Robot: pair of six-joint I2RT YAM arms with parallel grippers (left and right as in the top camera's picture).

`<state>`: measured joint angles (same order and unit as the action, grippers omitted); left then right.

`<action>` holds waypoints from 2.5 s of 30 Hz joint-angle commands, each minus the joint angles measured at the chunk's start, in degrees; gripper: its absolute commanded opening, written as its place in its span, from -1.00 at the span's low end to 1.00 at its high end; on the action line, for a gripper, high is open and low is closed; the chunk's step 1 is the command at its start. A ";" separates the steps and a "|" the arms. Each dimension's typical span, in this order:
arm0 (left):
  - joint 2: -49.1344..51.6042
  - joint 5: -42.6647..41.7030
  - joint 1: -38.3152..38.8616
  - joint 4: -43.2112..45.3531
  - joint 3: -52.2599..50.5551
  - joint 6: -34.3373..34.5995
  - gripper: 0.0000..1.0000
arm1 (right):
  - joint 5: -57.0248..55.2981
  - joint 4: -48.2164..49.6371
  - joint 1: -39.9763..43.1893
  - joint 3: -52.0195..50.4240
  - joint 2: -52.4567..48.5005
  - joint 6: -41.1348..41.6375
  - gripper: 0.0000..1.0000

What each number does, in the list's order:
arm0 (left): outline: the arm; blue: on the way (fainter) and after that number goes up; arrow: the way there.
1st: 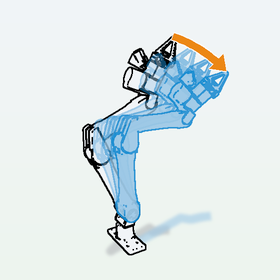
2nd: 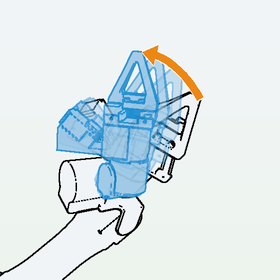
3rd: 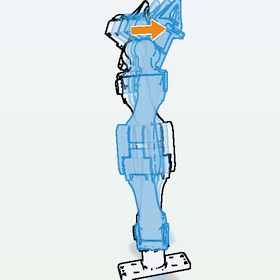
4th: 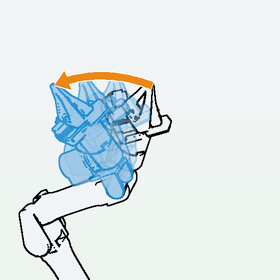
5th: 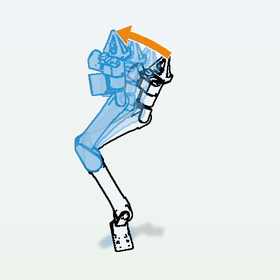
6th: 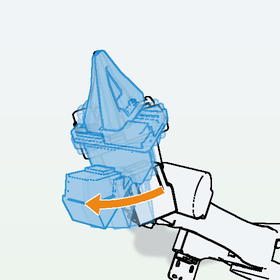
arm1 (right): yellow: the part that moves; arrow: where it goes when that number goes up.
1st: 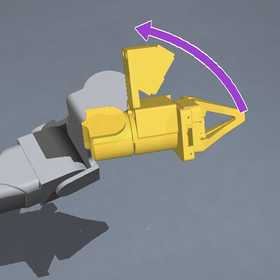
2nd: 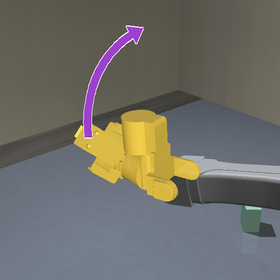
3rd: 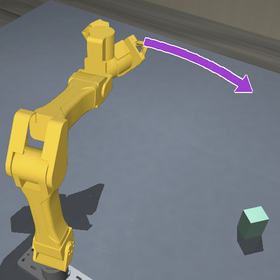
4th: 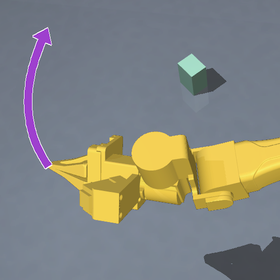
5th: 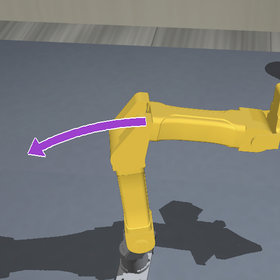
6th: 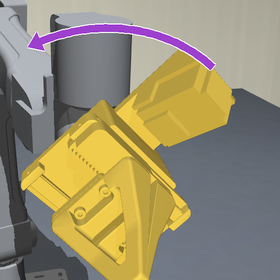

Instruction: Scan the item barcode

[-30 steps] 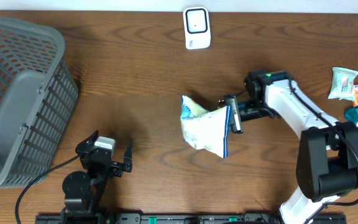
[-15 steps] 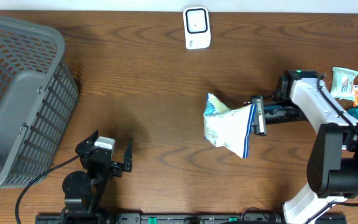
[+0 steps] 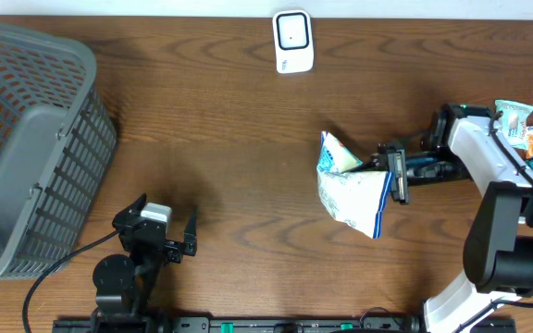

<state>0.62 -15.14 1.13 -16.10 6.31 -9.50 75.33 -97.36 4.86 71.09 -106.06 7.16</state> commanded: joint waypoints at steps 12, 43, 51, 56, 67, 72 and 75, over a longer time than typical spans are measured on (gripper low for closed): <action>-0.28 -0.74 -0.31 -1.25 -0.90 -0.96 0.96 | -72.24 22.88 -0.26 13.53 13.99 35.80 -0.97; -0.28 -0.74 -0.31 -1.25 -0.90 -0.96 0.96 | -85.40 98.47 -37.92 -17.11 1.79 37.40 -0.98; -0.28 -0.74 -0.31 -1.25 -0.90 -0.96 0.96 | -81.37 83.08 -37.42 -8.02 14.67 29.42 -0.97; -0.28 -0.74 -0.31 -1.25 -0.90 -0.96 0.96 | -81.37 78.16 -37.42 -7.13 18.45 27.04 -0.97; -0.28 -0.74 -0.31 -1.25 -0.90 -0.96 0.96 | -79.71 70.05 -39.26 -7.13 13.64 23.32 0.99; -0.28 -0.74 -0.31 -1.25 -0.90 -0.96 0.95 | -79.47 73.96 -39.47 -7.13 5.25 28.39 0.99; -0.28 -0.74 -0.31 -1.25 -0.90 -0.96 0.96 | -79.56 76.61 -40.46 -7.10 1.66 29.05 0.99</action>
<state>0.64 -15.14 1.13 -16.12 6.31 -9.50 -4.19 -22.24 -34.30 64.10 -101.03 33.98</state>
